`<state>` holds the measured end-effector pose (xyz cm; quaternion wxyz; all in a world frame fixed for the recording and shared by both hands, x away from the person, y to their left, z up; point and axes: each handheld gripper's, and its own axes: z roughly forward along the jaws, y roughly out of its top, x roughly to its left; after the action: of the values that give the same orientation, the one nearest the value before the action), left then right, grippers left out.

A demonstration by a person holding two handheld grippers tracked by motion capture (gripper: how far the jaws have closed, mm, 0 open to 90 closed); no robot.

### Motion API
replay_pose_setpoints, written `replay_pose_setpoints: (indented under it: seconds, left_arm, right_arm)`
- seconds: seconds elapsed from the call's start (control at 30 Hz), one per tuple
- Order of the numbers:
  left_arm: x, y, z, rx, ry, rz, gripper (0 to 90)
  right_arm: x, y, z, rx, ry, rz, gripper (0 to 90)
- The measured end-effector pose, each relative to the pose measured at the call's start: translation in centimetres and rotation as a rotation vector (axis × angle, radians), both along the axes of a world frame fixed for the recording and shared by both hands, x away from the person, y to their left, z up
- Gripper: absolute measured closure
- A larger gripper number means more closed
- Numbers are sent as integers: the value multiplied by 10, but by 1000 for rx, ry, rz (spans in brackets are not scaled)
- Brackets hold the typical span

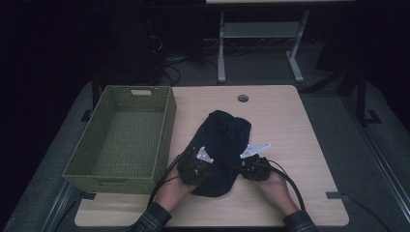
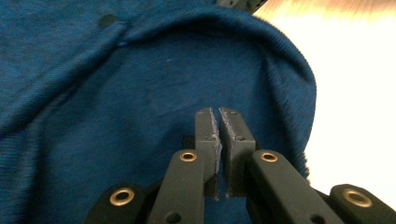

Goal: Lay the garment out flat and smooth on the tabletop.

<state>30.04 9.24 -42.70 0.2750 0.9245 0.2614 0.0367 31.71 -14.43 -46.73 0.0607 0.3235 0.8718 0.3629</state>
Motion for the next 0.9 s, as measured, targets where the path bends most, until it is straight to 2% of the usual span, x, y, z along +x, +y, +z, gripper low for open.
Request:
replay_pose_setpoints:
  seconds: [0.5, 0.63, 0.77, 0.9]
  left_arm:
    - [2, 1, 11, -43, -28, 3, 897]
    - [5, 1, 13, -48, -37, 7, 898]
    - [14, -2, 10, -47, -42, 20, 898]
    - [22, -9, 0, -18, -39, 25, 898]
  right_arm:
    - [-7, -54, 4, -55, 18, -48, 900]
    - [-9, -71, 4, -49, 32, -67, 900]
    - [-11, -85, 5, -47, 53, -78, 900]
    - [-10, -86, 5, -48, 51, -75, 900]
